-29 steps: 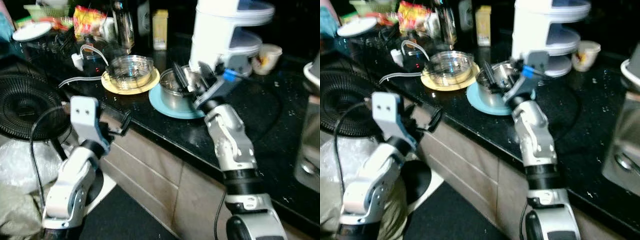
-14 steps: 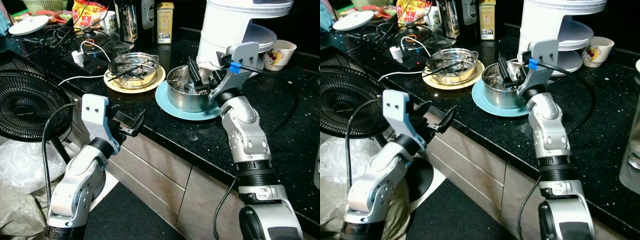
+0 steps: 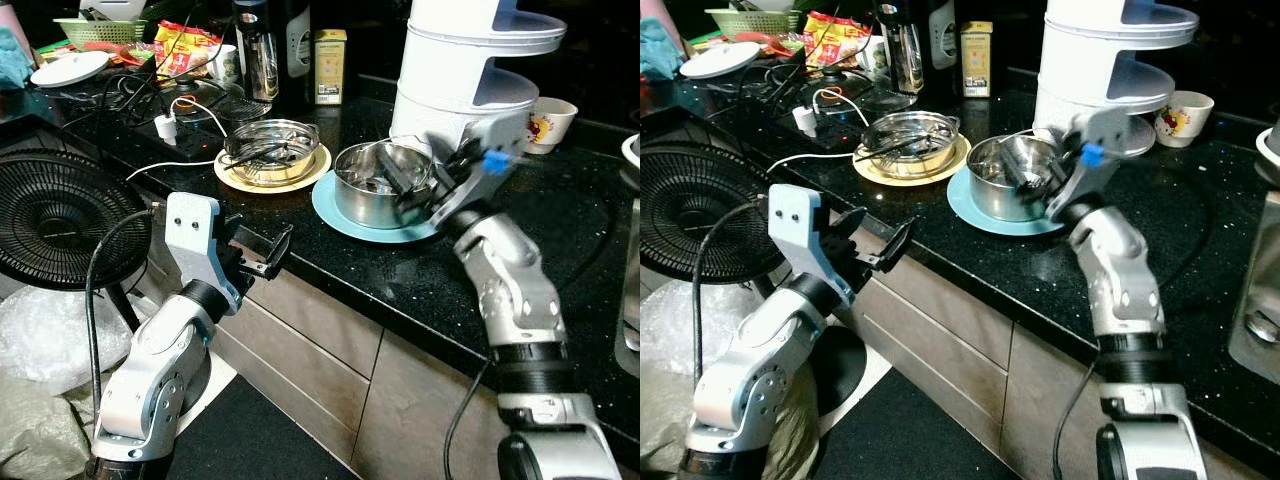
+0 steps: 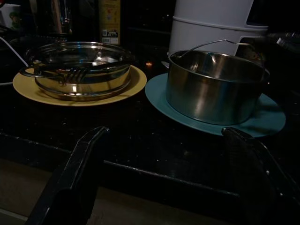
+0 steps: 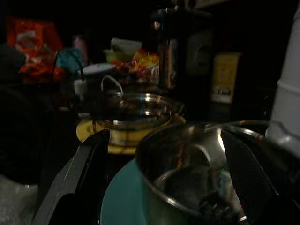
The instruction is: Kitchen organization
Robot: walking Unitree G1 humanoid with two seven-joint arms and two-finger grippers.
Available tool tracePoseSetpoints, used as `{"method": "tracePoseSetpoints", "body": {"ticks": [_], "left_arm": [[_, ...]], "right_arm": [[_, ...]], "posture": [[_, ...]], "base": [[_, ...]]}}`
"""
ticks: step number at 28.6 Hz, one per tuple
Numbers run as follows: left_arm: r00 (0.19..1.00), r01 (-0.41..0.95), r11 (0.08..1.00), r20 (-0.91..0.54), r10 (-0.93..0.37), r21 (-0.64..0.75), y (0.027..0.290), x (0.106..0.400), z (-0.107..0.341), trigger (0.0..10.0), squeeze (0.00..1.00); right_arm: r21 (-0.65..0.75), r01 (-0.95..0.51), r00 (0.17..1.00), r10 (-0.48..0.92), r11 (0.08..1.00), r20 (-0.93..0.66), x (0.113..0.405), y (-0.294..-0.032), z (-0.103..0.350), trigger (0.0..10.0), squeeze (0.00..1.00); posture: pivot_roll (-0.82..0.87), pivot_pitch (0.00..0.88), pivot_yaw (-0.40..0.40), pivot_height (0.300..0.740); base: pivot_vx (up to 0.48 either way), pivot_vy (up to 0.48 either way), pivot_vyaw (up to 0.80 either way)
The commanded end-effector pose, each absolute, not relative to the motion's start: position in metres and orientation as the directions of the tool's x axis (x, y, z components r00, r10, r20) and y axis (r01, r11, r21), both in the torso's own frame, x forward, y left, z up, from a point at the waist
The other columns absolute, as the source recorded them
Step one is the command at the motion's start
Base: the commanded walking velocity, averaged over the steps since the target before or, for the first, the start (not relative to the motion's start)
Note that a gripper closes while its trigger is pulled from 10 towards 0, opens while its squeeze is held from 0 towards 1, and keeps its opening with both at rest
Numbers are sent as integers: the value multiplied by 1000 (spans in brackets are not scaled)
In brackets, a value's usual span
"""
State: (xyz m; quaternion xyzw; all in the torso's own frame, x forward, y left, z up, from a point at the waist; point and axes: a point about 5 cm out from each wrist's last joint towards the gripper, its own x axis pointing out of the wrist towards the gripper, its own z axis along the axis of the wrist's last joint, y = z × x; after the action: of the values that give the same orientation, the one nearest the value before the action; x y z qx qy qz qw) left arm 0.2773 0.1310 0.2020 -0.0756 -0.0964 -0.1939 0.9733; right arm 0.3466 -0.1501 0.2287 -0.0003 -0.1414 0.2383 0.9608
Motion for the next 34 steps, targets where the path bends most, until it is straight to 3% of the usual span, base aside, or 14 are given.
{"method": "tracePoseSetpoints", "body": {"ticks": [1, 15, 21, 22, 34], "left_arm": [[904, 399, 911, 209, -372, -103, 132, 277, 202, 10000, 0], [904, 396, 912, 221, -367, -107, 130, 277, 205, 10000, 0], [903, 398, 911, 224, -368, -108, 130, 277, 205, 10000, 0], [902, 397, 911, 226, -367, -107, 130, 277, 205, 10000, 0], [901, 399, 911, 229, -368, -108, 130, 278, 207, 10000, 0]], "right_arm": [[-89, -449, 853, 456, 889, 255, 346, -148, 225, 10000, 0], [-182, -267, 949, 292, 946, 123, 355, -157, 204, 10000, 0], [-175, -260, 952, 282, 950, 117, 356, -157, 202, 9765, 0], [-167, -263, 950, 285, 950, 128, 356, -156, 204, 0, 0], [-156, -265, 945, 288, 952, 154, 356, -153, 208, 0, 0]], "posture": [[22, 0, 16, 740], [16, 0, 10, 740], [17, 0, 9, 740], [16, 0, 9, 740], [18, 0, 8, 740]], "base": [[0, 0, 0], [0, 0, 0], [0, 0, 0], [0, 0, 0], [0, 0, 0]]}}
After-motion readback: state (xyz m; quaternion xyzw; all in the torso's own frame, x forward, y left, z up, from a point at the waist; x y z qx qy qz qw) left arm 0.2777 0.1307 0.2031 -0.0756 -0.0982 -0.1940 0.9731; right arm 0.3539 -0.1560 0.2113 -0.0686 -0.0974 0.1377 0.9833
